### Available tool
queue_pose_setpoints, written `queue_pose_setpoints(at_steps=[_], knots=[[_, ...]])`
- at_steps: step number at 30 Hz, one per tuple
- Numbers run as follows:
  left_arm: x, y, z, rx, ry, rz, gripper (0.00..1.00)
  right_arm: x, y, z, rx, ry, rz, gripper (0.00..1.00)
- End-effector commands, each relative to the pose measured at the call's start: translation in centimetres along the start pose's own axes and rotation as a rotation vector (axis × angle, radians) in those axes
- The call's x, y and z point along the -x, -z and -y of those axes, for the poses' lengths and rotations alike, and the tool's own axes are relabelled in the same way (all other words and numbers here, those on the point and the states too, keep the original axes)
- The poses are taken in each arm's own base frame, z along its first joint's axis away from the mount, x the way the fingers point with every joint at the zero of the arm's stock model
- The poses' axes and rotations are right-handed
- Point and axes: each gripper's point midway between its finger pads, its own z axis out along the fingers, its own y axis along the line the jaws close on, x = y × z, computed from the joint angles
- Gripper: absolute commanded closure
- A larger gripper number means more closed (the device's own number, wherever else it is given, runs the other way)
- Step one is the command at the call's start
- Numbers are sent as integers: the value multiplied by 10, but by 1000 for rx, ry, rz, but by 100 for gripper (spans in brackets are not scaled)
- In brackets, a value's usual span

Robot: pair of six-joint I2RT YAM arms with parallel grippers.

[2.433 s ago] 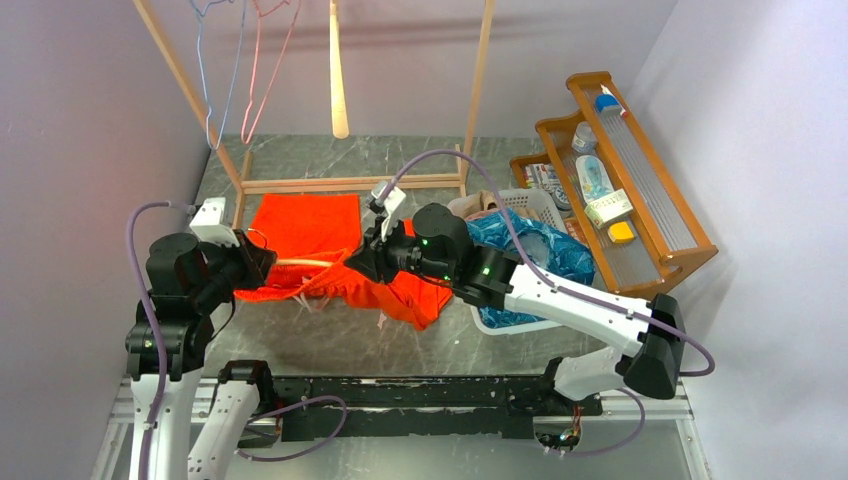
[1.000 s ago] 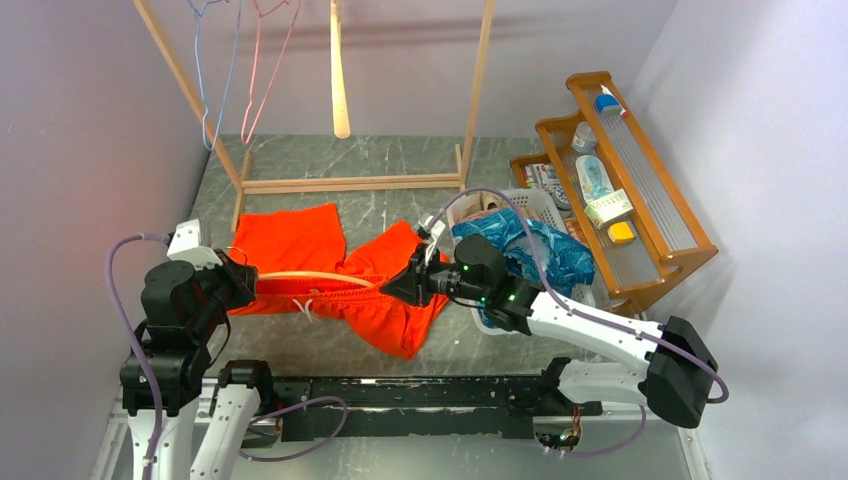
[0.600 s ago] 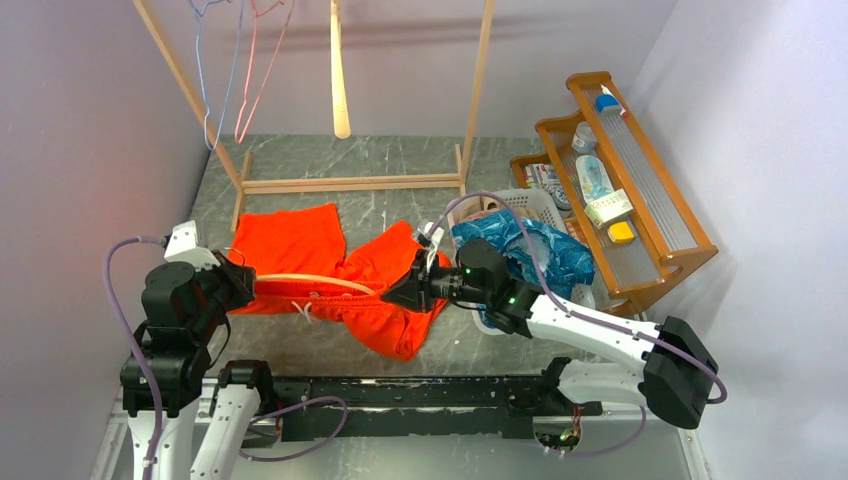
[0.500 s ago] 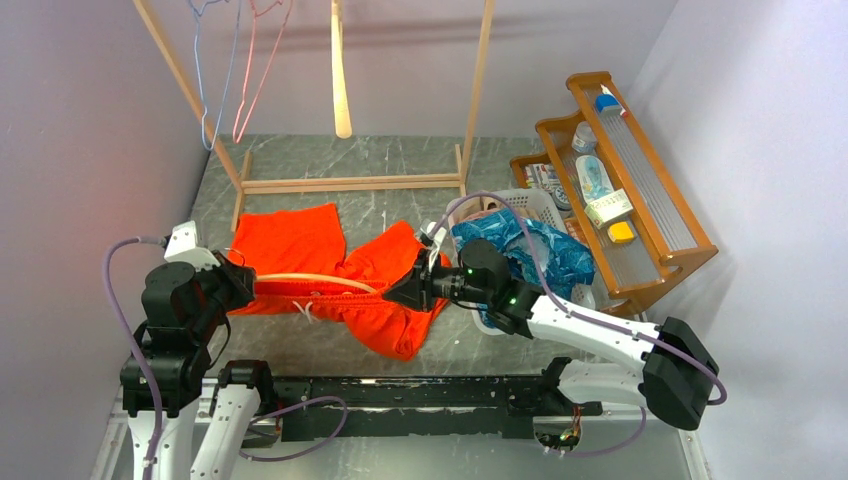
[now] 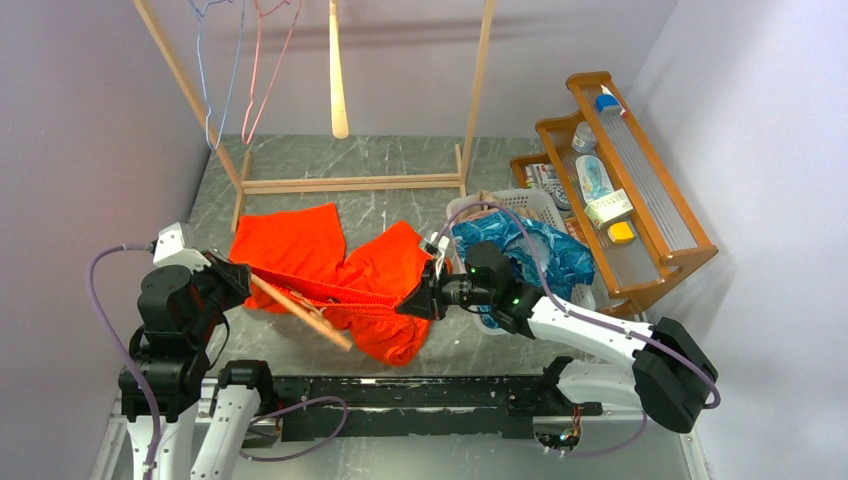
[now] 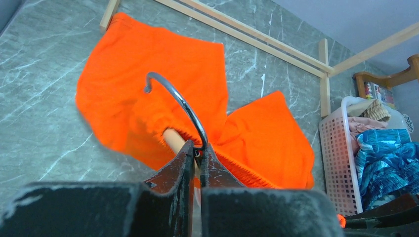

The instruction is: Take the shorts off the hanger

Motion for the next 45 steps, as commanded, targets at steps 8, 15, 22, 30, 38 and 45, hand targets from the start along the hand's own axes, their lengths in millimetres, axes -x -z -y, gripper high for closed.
queue_pose_setpoints(at_steps=[8, 15, 22, 30, 38, 45], knots=[[40, -8, 13, -48, -53, 159, 93, 5, -21, 29, -109, -71, -82, 100], [33, -21, 22, -85, -49, 103, 93, 18, -29, 53, -259, -93, -123, 76], [21, -42, 23, -78, -1, 34, 93, 62, -7, 14, -205, 33, -28, 38], [0, -64, 18, -43, 62, -50, 93, 105, -8, -60, -56, 190, 19, 30], [-12, -69, 7, 10, 69, -87, 93, 105, -37, -116, 56, 284, -6, 23], [-19, -72, 9, -6, 74, -112, 93, 72, -78, -101, -84, 335, -146, 23]])
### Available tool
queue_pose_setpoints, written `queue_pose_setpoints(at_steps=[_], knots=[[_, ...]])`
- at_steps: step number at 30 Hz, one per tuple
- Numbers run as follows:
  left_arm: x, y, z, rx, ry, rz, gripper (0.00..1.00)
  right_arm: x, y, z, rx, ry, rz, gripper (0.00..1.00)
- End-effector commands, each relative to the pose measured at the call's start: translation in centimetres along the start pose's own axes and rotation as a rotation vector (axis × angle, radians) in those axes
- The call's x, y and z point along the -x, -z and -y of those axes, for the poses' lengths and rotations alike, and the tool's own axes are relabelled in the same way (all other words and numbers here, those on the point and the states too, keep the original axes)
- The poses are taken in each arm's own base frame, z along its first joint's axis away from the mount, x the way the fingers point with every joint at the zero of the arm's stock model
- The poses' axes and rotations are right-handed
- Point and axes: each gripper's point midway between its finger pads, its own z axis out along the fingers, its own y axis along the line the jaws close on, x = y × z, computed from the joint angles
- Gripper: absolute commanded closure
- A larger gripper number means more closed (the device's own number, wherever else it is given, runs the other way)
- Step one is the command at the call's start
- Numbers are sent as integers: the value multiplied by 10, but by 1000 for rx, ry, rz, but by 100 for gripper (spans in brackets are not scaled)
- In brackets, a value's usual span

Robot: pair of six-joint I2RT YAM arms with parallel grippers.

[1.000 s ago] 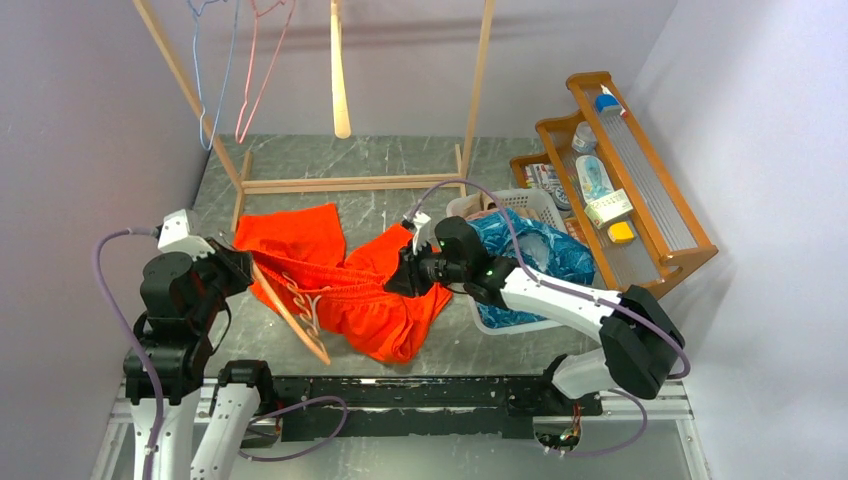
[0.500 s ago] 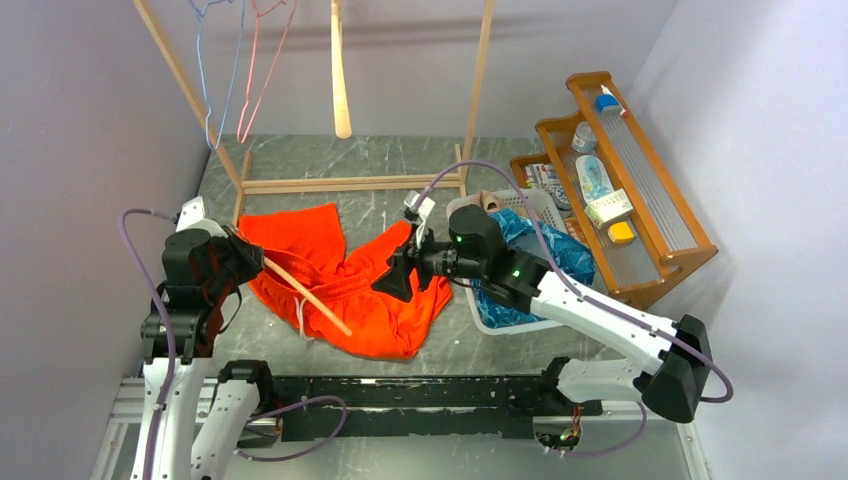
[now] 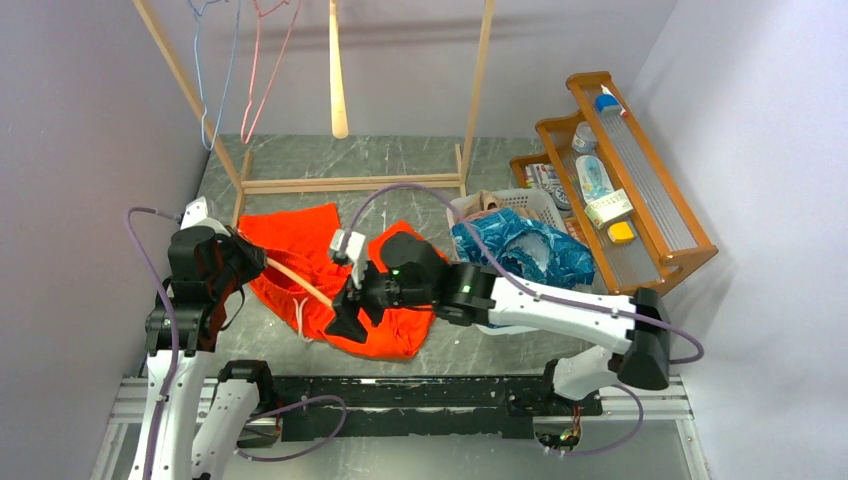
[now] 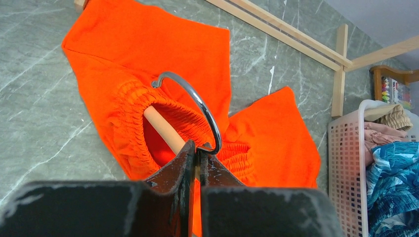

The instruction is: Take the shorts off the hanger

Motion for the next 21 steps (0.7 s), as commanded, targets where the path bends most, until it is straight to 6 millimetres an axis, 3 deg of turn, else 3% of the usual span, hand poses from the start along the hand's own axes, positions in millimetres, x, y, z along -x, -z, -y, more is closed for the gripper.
queue_pose_setpoints(at_steps=[1, 7, 14, 21], knots=[[4, -3, 8, -43, 25, 17, 93, -22, -20, 17, -139, 38, -97, 23], [4, -2, 10, -56, 18, 14, 93, -33, -37, 41, -350, 82, -189, 30], [6, 3, 10, -55, 6, 27, 93, -23, -27, 60, -467, 98, -119, 66], [7, 5, 14, -80, 10, 28, 93, -27, -23, 59, -469, 94, -124, 98]])
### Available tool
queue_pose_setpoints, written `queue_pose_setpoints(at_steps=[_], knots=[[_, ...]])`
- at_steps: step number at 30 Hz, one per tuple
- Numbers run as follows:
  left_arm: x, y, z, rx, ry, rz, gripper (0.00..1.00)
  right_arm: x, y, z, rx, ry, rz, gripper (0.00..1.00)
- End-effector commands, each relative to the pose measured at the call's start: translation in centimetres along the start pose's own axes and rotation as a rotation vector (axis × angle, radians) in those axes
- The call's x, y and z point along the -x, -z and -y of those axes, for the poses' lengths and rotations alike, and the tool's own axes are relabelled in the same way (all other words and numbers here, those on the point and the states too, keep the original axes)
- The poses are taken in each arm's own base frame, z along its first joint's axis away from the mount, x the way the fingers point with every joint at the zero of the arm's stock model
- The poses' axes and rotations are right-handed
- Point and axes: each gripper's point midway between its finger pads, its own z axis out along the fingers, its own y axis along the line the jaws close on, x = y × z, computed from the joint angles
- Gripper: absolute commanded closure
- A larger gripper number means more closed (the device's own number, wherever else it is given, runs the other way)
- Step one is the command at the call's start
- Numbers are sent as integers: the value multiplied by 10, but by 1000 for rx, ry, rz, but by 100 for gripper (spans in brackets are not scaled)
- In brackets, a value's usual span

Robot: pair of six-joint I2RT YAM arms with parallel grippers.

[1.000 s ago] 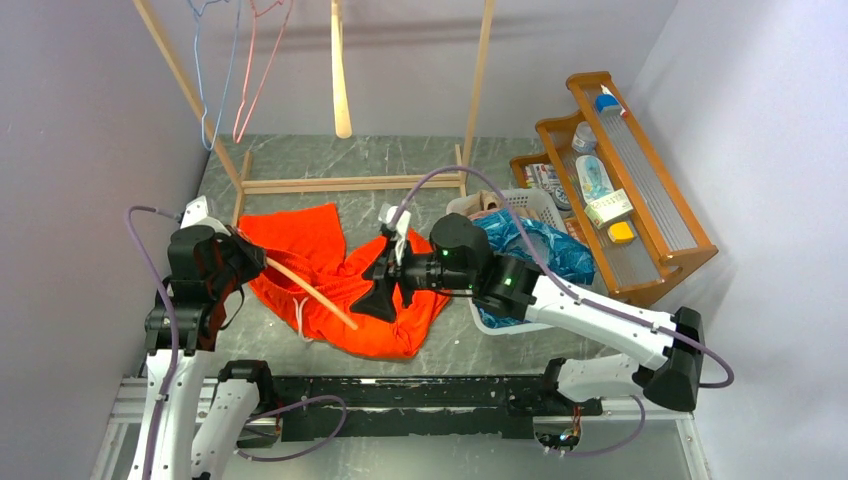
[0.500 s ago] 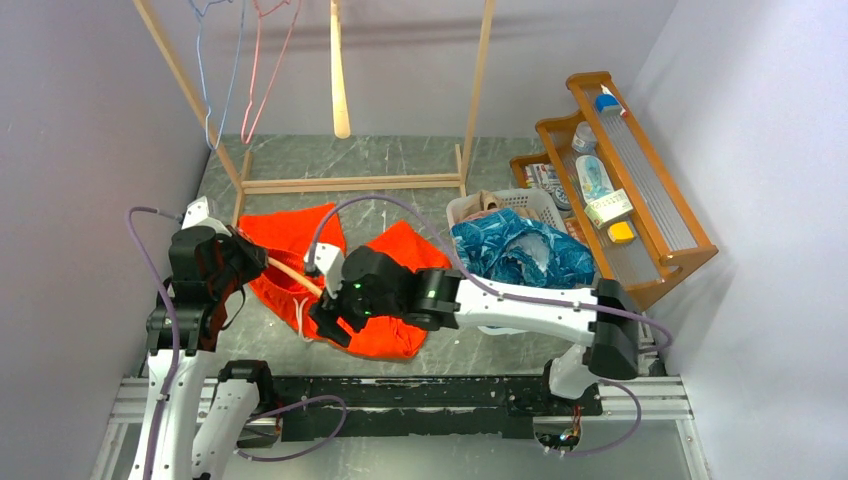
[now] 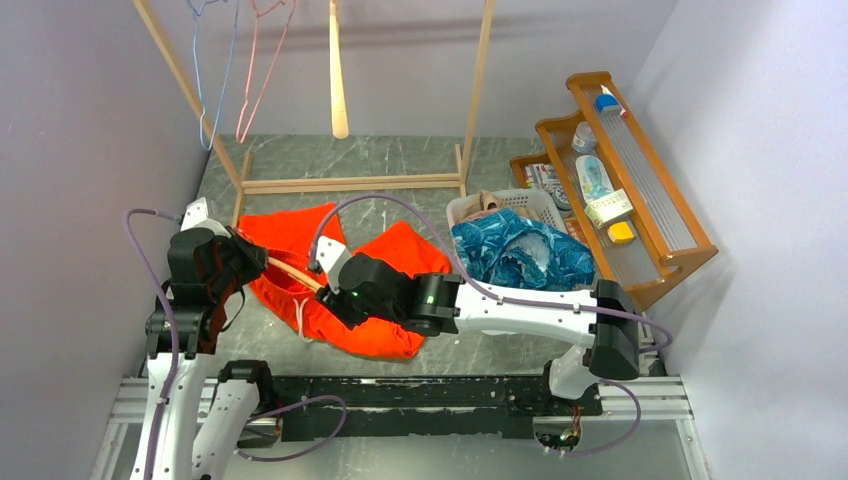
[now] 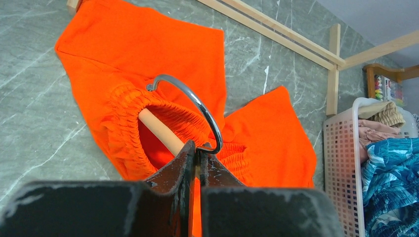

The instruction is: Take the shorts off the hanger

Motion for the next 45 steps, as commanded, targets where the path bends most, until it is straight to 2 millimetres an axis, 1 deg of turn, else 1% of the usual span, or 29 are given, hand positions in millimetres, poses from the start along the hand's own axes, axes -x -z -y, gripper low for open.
queue_pose_setpoints(at_steps=[1, 4, 7, 10, 13, 15, 18, 21, 23, 26, 29, 31, 34, 35, 37, 40, 43, 45], knots=[[6, 4, 12, -62, 8, 18, 92, 6, 8, 12, -59, -13, 38, 100], [4, 7, 20, -113, -15, 4, 87, 10, 14, 18, -85, -24, 65, 100], [6, 10, 24, -137, -20, 17, 82, 14, 21, 23, -106, -37, 98, 100], [9, 13, 27, -155, -28, 34, 72, 13, 28, 23, -95, -47, 125, 100], [10, 16, 30, -173, -38, 40, 67, 11, 33, 24, -93, -64, 137, 100], [11, 17, 32, -179, -44, 39, 60, 11, 38, 26, -96, -80, 149, 100], [14, 21, 34, -188, -49, 49, 47, 12, 46, 33, -125, -121, 170, 100], [13, 21, 29, -170, -34, 70, 40, 15, 56, 39, -126, -175, 189, 100], [12, 21, 23, -145, -19, 79, 39, 21, 68, 39, -96, -197, 220, 100], [12, 22, 15, -104, -2, 94, 39, 30, 93, 43, -77, -226, 279, 100], [13, 21, 10, -75, 4, 103, 38, 29, 115, 55, -112, -258, 321, 100], [11, 18, 9, -72, 8, 94, 38, 25, 125, 64, -148, -269, 330, 100], [6, 13, 11, -81, 14, 69, 38, 14, 131, 74, -192, -277, 312, 100], [5, 11, 12, -90, 16, 59, 38, 13, 133, 75, -196, -280, 314, 100], [1, 9, 17, -120, 14, 40, 39, -2, 126, 73, -185, -266, 276, 100], [-2, 6, 34, -218, -2, 16, 39, -20, 113, 58, -110, -226, 198, 100], [-12, 4, 62, -387, 0, -49, 39, -42, 99, 44, -50, -214, 116, 100], [-24, 1, 79, -500, 22, -109, 39, -54, 93, 42, -43, -221, 84, 100]])
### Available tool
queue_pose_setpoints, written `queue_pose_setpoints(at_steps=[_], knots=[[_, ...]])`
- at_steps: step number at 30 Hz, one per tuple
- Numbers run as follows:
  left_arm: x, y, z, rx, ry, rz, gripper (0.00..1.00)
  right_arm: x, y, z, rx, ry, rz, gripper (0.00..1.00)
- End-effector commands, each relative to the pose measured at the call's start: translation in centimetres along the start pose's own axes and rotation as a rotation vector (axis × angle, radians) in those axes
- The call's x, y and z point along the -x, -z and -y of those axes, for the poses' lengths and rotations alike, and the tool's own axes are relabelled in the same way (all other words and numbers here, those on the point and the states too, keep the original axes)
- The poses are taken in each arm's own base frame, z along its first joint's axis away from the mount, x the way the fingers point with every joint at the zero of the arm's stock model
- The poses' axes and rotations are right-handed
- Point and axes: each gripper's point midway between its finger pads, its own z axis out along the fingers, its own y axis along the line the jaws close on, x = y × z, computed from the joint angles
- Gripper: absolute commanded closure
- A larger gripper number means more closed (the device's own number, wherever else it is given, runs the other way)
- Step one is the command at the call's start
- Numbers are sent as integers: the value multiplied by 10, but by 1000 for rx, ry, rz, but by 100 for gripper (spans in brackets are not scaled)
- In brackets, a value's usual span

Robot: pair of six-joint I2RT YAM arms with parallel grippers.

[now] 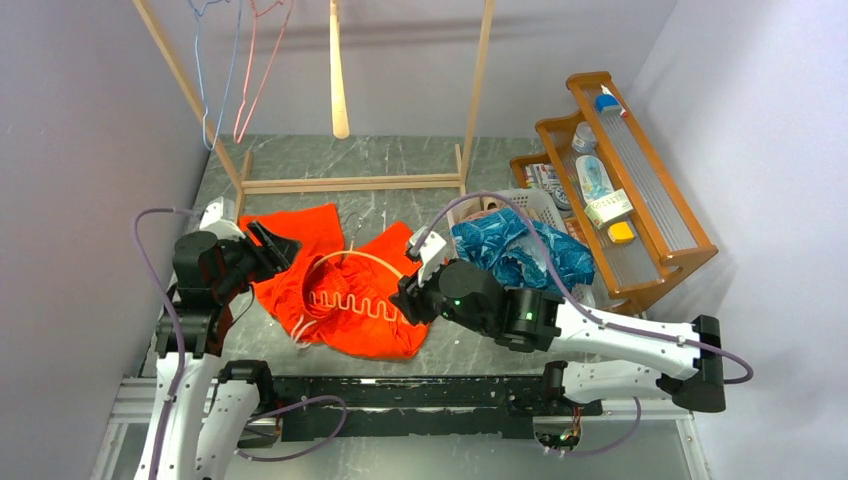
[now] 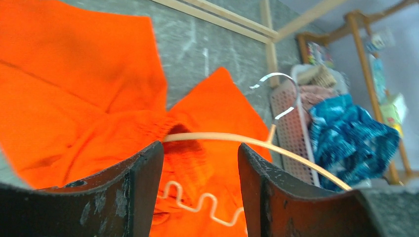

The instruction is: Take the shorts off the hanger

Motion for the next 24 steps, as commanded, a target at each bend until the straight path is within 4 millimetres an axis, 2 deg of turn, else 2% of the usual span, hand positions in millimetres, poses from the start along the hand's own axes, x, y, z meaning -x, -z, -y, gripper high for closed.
queue_pose_setpoints(at_steps=[1, 8, 14, 21, 24], knots=[[-12, -13, 49, -316, 37, -84, 39, -44, -7, -11, 66, 2, -131, 100], [-15, -40, 67, -392, 33, -127, 39, -56, -10, -8, 65, -21, -117, 100], [-38, -63, 97, -405, -61, -196, 38, -64, -14, -4, 52, -24, -132, 100], [-53, -88, 101, -386, -139, -248, 40, -64, -14, -4, 55, -23, -131, 100], [-62, -92, 105, -398, -176, -290, 44, -65, -14, -3, 54, -22, -129, 100]])
